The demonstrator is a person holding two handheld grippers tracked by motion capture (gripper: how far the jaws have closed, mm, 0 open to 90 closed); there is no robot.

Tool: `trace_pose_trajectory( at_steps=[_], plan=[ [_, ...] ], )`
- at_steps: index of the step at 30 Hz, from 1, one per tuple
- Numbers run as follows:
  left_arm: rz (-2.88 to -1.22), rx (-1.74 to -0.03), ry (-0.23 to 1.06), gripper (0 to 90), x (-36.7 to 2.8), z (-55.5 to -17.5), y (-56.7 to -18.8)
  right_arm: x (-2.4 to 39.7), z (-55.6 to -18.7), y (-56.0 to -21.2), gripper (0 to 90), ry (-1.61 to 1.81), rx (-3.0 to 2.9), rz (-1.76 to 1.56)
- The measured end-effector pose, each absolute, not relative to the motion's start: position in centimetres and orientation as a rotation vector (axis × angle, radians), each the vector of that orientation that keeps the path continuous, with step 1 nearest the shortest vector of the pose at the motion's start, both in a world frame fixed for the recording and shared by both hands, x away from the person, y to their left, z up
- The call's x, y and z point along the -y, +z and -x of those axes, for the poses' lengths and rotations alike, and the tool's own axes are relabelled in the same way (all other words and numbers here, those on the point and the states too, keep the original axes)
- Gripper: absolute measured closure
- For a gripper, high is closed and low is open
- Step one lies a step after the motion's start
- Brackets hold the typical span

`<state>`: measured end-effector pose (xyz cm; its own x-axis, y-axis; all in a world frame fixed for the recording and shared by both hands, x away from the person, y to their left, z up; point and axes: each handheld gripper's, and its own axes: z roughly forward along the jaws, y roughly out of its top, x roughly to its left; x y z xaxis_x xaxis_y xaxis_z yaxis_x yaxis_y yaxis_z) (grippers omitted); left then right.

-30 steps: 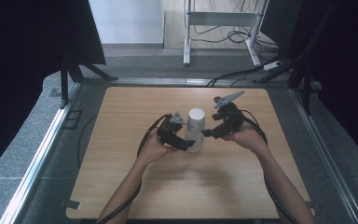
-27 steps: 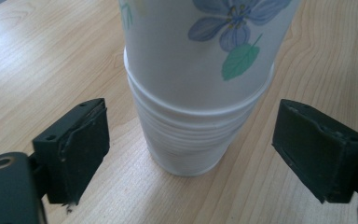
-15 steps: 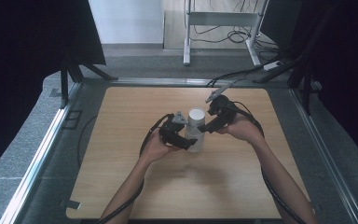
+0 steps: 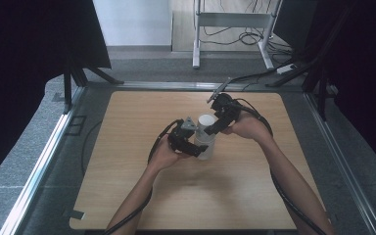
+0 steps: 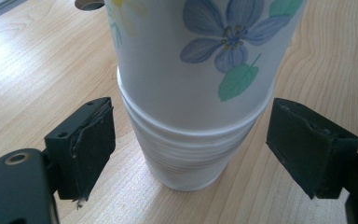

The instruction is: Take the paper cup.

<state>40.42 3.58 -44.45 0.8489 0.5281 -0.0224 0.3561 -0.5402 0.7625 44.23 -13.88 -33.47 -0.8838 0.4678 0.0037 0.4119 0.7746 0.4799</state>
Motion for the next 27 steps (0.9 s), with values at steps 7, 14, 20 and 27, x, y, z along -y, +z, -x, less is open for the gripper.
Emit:
trace_pose_trajectory(
  at_steps=[7, 14, 20, 27],
  plan=[
    [-2.195, -0.640, 0.271, 15.7, -3.5, -40.5, -44.5, 13.0, -44.7, -33.2, 19.7, 0.656, -2.872, -0.716],
    [-2.187, -0.655, 0.269, 17.3, -3.5, -40.6, -44.8, 12.1, -45.1, -32.8, 22.9, 0.588, -2.897, -0.710],
    [-2.185, -0.648, 0.269, 19.3, -3.3, -40.6, -44.8, 11.4, -45.4, -32.6, 27.0, 0.521, -2.934, -0.708],
    [-2.170, -0.651, 0.275, 21.3, -3.2, -40.5, -45.0, 10.6, -45.7, -32.3, 29.6, 0.466, -2.954, -0.690]
  ],
)
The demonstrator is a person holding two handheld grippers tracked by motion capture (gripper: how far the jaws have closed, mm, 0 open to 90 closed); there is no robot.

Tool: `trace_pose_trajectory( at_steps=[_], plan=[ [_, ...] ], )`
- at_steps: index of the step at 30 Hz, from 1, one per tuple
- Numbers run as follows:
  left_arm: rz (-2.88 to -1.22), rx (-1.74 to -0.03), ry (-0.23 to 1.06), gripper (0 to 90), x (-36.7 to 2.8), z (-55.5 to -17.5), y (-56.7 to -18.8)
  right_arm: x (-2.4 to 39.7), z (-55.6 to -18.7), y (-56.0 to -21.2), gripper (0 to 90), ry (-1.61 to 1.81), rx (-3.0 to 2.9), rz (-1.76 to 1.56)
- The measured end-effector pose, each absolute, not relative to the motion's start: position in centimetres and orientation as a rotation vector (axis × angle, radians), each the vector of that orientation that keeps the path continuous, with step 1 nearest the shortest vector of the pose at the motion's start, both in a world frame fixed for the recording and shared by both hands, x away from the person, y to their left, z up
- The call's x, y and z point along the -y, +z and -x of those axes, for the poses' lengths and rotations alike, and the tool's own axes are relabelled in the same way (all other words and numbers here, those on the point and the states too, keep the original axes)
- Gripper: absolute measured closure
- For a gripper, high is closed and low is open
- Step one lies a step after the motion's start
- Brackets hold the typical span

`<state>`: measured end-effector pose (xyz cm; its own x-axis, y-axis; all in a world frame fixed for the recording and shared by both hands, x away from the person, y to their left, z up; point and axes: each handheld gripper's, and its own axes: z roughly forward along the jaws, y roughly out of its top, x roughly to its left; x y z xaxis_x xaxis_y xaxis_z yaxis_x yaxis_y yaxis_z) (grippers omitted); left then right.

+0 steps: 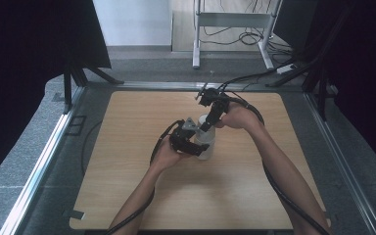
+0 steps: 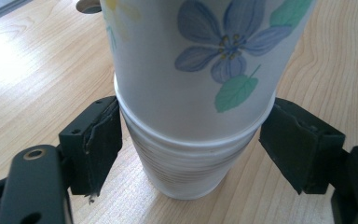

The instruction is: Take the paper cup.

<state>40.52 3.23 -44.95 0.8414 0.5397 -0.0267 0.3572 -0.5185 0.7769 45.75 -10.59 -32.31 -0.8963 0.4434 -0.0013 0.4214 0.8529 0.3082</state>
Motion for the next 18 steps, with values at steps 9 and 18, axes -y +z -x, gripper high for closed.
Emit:
trace_pose_trajectory(
  at_steps=[9, 18],
  plan=[
    [-2.165, -0.653, 0.286, 21.7, -3.2, -40.4, -45.0, 9.9, -45.9, -32.0, 34.8, 0.390, -2.988, -0.680],
    [-2.166, -0.650, 0.285, 21.6, -3.2, -40.4, -45.0, 9.9, -46.1, -31.1, 35.4, 0.376, -2.997, -0.677]
  ],
)
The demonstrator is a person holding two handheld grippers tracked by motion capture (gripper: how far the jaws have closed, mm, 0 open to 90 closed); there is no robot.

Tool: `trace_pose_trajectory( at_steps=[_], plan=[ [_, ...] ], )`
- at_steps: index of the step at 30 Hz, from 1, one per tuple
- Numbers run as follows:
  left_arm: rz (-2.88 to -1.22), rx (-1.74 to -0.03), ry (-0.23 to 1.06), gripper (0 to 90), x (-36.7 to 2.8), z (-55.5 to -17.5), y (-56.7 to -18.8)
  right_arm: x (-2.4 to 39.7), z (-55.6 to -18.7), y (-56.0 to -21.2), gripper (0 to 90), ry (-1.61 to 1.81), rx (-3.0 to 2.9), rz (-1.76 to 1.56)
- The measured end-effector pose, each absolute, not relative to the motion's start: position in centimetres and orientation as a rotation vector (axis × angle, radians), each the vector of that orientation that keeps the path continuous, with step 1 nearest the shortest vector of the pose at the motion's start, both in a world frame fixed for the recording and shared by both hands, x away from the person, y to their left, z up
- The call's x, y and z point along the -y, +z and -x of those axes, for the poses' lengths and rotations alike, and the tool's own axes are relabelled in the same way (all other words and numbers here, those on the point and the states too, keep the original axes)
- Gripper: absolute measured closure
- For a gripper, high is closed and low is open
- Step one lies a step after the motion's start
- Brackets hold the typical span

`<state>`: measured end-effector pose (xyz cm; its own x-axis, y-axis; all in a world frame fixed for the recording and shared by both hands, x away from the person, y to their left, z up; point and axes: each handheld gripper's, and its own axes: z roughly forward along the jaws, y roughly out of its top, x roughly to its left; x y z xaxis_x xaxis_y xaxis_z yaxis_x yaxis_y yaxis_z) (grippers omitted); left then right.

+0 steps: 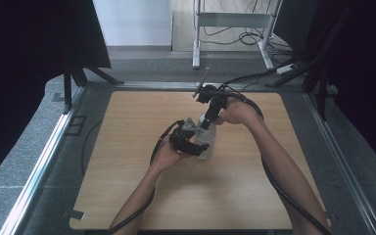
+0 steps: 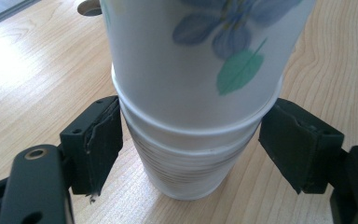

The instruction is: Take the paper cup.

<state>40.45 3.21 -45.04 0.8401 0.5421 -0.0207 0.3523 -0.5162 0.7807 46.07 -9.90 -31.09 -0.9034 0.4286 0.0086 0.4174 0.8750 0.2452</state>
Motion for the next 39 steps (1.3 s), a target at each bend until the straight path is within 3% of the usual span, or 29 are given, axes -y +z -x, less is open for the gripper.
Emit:
trace_pose_trajectory(
  at_steps=[39],
  plan=[
    [-2.178, -0.621, 0.327, 18.0, -3.3, -40.5, -45.3, 11.5, -44.5, -24.5, 35.9, 0.516, -2.927, -0.635]
  ],
)
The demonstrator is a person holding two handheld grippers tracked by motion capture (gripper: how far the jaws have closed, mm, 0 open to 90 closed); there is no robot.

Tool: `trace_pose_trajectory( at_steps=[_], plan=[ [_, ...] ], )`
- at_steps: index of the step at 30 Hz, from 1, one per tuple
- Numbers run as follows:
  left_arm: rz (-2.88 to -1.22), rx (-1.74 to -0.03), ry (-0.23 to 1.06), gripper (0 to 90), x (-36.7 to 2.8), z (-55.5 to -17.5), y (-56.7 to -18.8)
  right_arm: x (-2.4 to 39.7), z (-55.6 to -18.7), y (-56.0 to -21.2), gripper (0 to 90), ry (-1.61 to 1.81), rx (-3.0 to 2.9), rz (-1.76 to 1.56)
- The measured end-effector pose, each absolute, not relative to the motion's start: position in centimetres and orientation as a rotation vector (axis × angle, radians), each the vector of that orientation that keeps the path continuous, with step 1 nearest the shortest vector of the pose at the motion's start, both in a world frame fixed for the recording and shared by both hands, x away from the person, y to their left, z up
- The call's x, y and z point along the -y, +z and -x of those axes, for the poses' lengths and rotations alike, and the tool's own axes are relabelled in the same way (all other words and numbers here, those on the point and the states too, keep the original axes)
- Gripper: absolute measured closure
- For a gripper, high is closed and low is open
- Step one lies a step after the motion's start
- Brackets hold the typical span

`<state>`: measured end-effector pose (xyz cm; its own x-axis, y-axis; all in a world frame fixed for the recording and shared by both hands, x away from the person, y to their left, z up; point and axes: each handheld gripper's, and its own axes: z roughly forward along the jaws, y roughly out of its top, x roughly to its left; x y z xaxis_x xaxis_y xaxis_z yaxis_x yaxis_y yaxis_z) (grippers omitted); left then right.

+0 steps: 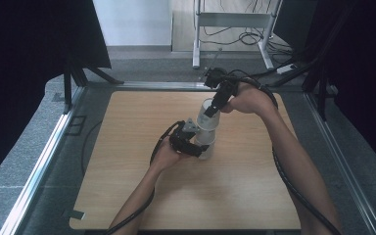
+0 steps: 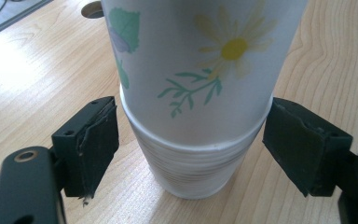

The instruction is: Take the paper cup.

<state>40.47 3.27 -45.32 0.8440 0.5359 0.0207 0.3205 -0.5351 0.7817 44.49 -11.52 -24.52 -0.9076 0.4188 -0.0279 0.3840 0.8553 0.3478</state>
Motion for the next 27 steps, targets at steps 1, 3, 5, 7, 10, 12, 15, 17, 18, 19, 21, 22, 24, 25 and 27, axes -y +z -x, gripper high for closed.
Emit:
trace_pose_trajectory(
  at_steps=[1, 3, 5, 7, 10, 12, 15, 17, 18, 19, 21, 22, 24, 25, 27],
  plan=[
    [-2.178, -0.623, 0.327, 17.0, -3.3, -40.5, -45.3, 11.7, -44.3, -24.3, 35.9, 0.526, -2.922, -0.633],
    [-2.170, -0.629, 0.314, 16.4, -3.4, -40.5, -45.3, 11.8, -44.3, -24.2, 35.9, 0.534, -2.919, -0.628],
    [-2.170, -0.632, 0.310, 16.0, -3.6, -40.4, -45.3, 12.0, -44.0, -24.0, 35.9, 0.542, -2.915, -0.629],
    [-2.163, -0.636, 0.295, 15.3, -3.7, -40.4, -45.3, 12.2, -43.9, -23.9, 35.9, 0.556, -2.913, -0.628],
    [-2.160, -0.633, 0.285, 14.8, -4.0, -40.3, -45.1, 12.5, -43.5, -23.8, 35.9, 0.580, -2.905, -0.617],
    [-2.153, -0.636, 0.273, 14.5, -4.1, -40.2, -45.1, 12.8, -43.2, -23.7, 35.9, 0.595, -2.900, -0.602],
    [-2.144, -0.636, 0.260, 14.3, -4.4, -40.1, -45.0, 13.0, -42.8, -23.7, 35.9, 0.613, -2.896, -0.600],
    [-2.135, -0.638, 0.249, 14.2, -4.6, -39.9, -45.0, 13.2, -42.5, -23.7, 36.0, 0.632, -2.892, -0.592],
    [-2.138, -0.638, 0.239, 14.0, -4.7, -39.8, -45.0, 13.3, -42.3, -23.7, 36.0, 0.640, -2.887, -0.588],
    [-2.139, -0.635, 0.235, 13.8, -4.9, -39.8, -44.9, 13.5, -42.0, -23.7, 35.9, 0.649, -2.885, -0.581],
    [-2.136, -0.634, 0.232, 13.2, -5.0, -39.6, -44.9, 13.7, -41.7, -23.6, 36.0, 0.663, -2.881, -0.575],
    [-2.140, -0.626, 0.230, 12.7, -5.1, -39.6, -44.8, 13.8, -41.6, -23.6, 36.0, 0.671, -2.878, -0.569],
    [-2.139, -0.621, 0.229, 11.9, -5.3, -39.4, -44.7, 14.2, -41.2, -23.5, 36.0, 0.692, -2.872, -0.563],
    [-2.143, -0.616, 0.224, 11.6, -5.4, -39.2, -44.6, 14.3, -41.1, -23.5, 36.0, 0.700, -2.870, -0.563],
    [-2.147, -0.610, 0.224, 11.0, -5.6, -38.9, -44.5, 14.6, -40.8, -23.4, 36.0, 0.717, -2.863, -0.559]
  ],
)
